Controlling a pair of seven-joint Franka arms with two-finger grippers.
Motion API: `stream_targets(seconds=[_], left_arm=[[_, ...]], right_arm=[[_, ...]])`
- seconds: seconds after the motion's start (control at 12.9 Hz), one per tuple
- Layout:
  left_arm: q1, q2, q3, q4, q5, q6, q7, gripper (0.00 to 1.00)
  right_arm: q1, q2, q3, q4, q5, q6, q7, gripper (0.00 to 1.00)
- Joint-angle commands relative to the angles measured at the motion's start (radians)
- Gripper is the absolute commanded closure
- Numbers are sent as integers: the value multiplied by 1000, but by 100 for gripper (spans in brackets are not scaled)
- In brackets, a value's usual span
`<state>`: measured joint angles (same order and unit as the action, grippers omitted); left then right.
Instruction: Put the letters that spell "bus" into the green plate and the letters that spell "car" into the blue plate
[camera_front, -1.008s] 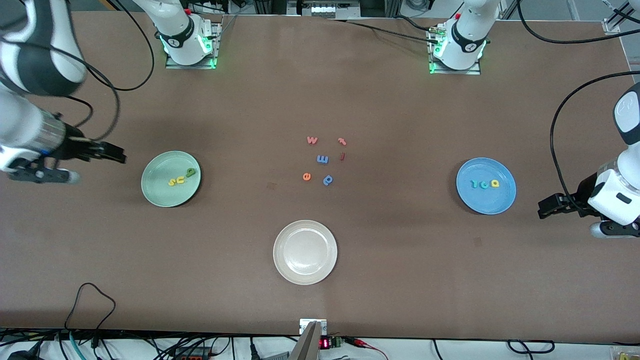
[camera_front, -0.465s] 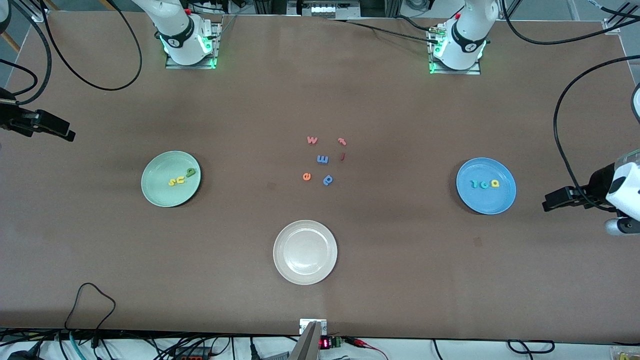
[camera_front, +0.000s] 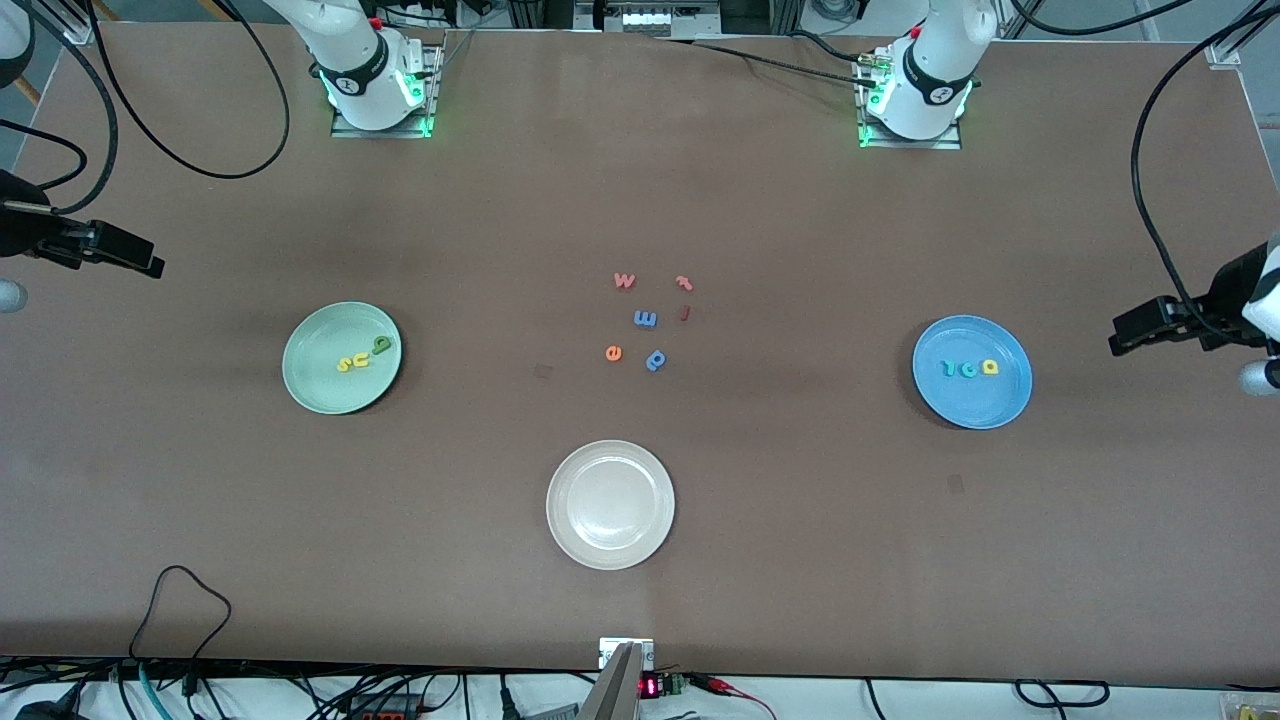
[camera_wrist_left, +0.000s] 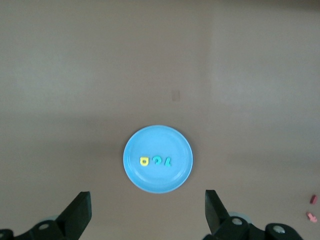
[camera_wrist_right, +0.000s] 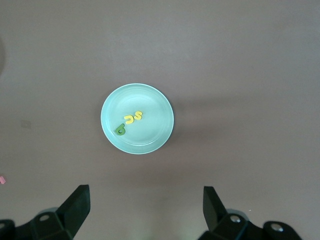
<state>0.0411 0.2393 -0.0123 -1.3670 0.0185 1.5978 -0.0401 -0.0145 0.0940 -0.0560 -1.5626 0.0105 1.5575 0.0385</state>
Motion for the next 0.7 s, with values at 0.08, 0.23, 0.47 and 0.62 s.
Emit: stream_targets(seconds=[0.08,0.23,0.47,0.62], left_arm=[[-9,-193,8,-274,-25,83,14,0],[-9,-273,6,-383,-23,126,13,0],[-9,-314,-9,-419,-23,94,12,0],[-9,-313,-8,-419,-23,90,20,0]], right_arm=[[11,-10,-5,-13,-7,3,-2,0],[11,-10,24,-13,-32,10,-2,0],[11,-10,25,-13,-35,10,-2,0],[11,-10,25,-13,-35,9,1,0]])
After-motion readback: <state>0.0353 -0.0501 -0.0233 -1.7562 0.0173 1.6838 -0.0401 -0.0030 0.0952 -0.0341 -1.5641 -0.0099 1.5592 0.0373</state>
